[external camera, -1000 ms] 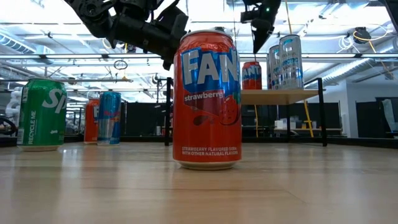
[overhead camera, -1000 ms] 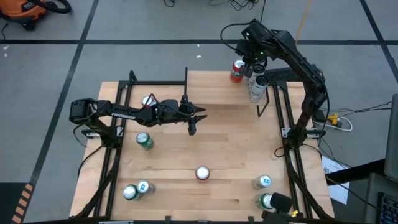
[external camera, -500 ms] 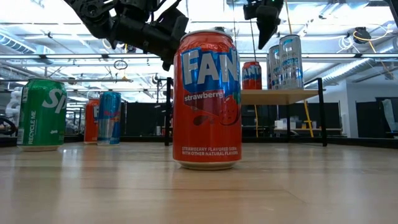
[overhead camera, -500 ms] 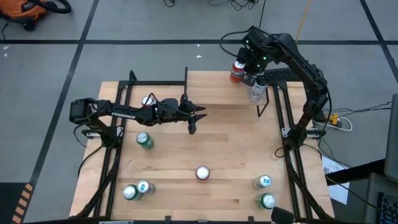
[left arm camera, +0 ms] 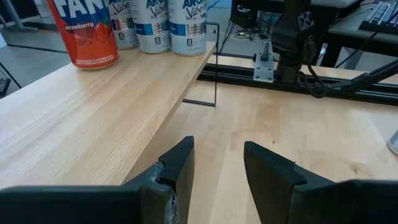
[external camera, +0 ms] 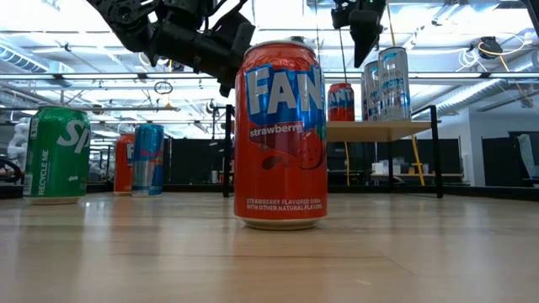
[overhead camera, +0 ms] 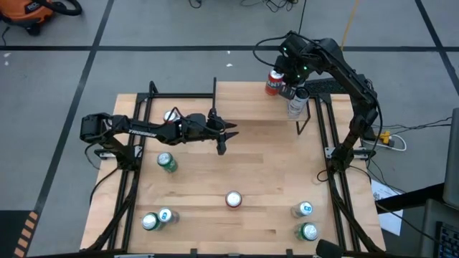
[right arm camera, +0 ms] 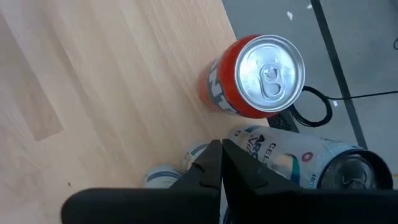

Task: Place canned beverage on shelf
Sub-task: Put the bottom red soda can on the shelf aligned with the other red soda can

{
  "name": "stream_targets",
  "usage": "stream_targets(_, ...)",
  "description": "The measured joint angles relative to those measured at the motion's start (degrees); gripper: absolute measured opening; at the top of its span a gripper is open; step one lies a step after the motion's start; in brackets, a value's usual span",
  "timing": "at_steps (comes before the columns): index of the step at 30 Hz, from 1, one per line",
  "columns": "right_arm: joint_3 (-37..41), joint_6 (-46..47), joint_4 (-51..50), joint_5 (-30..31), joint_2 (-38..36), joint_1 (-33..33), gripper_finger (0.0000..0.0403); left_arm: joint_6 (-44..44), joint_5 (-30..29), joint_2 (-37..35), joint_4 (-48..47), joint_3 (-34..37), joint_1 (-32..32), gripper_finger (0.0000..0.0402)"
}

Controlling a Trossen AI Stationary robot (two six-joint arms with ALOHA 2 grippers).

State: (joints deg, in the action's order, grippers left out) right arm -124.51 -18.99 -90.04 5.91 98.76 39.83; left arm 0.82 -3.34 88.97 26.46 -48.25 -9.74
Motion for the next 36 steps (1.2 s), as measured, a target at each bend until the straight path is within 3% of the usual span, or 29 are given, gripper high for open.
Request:
stream_targets(6,0.3,4.0,3.9,2.1,-3.0,-4.1,0.0,0.0,0.0,-0.1,-0.9,0.0,0.0,0.0138)
stream_targets(12,6.2,9.5,16.2,6.0,-12.9,-17.5,0.0,-1.5,-1.1,-4.9,-11.8,0.0,0.5,0.0138)
stream_targets(17,22.6,14.6,30.3,6.0,-20.9,-29.6,0.0,-2.1,-8.6,-10.2,-19.3,-0.1,6.2,0.0138)
stream_targets(25,52.5,22.2,58.5,6.2,-27.2,-42.7,0.0,-0.6,-20.6,-10.6,-23.4,-0.1,20.3,0.0138)
stream_targets(29,61.8,22.9,71.9,6.3,-27.2,-47.8,0.0,4.1,-27.9,-10.6,-27.0,0.0,25.7,0.0138)
stream_targets(33,68.8,21.7,84.3,6.1,-26.2,-52.6,0.0012,10.1,-28.7,-9.2,-29.0,0.0,30.0,0.0138)
stream_targets(36,73.2,19.9,93.6,5.8,-24.6,-55.5,0.0043,12.3,-28.7,-7.2,-28.7,0.0,32.6,0.0138)
